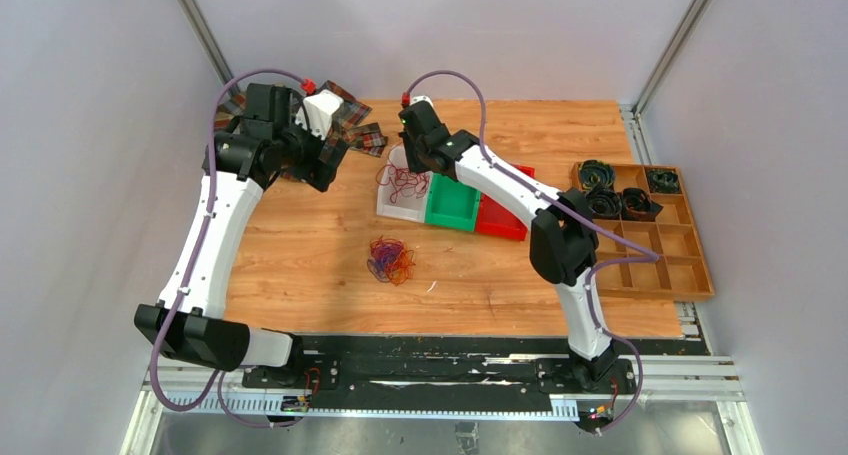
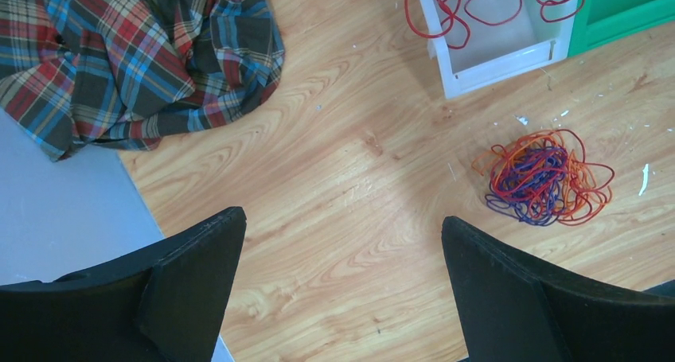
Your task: Untangle the cables
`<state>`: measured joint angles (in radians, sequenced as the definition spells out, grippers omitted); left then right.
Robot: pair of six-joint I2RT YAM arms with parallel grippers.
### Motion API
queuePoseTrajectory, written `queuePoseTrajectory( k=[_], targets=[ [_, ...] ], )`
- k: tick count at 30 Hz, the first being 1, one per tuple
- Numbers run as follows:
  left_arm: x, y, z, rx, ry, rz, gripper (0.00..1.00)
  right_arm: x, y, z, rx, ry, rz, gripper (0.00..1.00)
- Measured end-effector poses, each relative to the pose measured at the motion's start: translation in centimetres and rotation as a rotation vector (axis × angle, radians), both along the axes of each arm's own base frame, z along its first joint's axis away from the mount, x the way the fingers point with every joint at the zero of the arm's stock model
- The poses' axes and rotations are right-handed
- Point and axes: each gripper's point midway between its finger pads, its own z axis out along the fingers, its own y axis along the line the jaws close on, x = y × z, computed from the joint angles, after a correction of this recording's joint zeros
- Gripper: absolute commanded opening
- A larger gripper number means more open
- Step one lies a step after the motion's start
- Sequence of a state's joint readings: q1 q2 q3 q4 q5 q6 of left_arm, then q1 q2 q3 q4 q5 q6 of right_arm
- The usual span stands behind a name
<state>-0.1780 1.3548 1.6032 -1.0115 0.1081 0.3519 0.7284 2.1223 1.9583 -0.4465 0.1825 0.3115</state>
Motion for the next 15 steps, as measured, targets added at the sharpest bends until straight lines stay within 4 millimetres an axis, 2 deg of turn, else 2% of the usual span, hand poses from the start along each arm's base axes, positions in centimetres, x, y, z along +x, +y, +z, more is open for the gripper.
queuePoseTrajectory(
  k=[4,11,13,15],
  targets=[
    [-0.1,0.0,-0.2,-0.004,0.008,0.003,0.98,0.2,0.0,-2.2,-0.024,0.037,-0.021,0.01],
    [-0.1,-0.2,-0.6,-0.013,0.022,-0.001,0.98,0.5,0.2,-4.1,-0.03,0.07,-0.059,0.01],
    [-0.1,-0.3,-0.7,-0.015,0.023,-0.002,0.98,0.8,0.5,-4.9,-0.035,0.077,-0.058,0.03],
    [-0.1,-0.3,-0.7,-0.015,0.025,-0.004,0.98,1.0,0.7,-5.7,-0.044,0.086,-0.057,0.09]
  ],
)
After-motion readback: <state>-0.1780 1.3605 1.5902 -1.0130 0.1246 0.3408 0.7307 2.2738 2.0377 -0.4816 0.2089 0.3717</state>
